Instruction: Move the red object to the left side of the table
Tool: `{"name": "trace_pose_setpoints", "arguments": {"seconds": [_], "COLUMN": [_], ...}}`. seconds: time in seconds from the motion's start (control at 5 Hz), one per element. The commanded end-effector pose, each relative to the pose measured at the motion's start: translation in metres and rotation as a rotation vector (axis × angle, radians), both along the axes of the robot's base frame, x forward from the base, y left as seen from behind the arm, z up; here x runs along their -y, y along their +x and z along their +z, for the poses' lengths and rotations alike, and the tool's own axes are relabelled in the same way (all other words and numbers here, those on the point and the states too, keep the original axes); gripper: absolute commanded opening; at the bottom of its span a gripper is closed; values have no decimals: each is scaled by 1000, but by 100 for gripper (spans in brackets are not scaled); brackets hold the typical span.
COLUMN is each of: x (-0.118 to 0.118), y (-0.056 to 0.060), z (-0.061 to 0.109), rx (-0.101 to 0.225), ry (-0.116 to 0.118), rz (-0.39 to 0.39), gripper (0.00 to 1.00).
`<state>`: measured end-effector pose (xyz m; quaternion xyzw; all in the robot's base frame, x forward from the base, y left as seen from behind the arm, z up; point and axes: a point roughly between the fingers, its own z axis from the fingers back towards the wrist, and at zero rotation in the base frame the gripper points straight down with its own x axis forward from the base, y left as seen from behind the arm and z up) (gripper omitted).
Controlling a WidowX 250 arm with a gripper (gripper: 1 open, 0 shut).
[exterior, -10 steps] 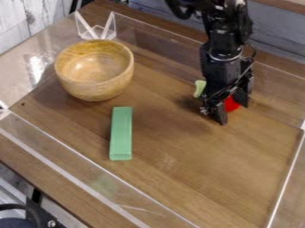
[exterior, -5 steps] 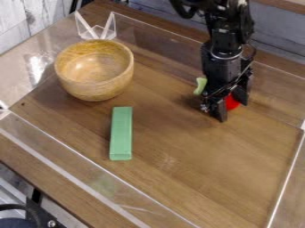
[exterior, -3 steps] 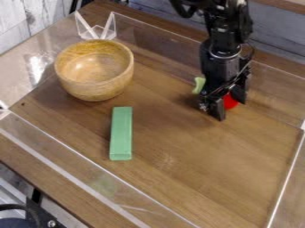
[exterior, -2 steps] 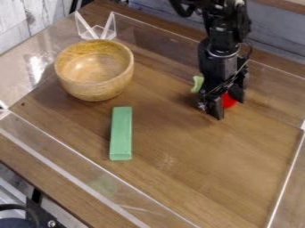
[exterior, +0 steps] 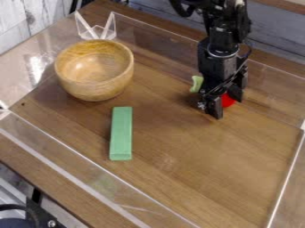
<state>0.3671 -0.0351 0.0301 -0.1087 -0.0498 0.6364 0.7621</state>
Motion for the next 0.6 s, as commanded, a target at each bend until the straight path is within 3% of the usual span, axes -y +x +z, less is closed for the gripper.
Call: {"name": "trace_pose_setpoints", "arguments": {"seconds": [0.0,0.2,0.4], "x": [-24,-38,-56], "y": [12,9,2], "z": [23,47,67], "rx": [51,57,66], "ry": [-10,-61,-87], "rz": [63,74,104], "gripper": [0,0,0]}}
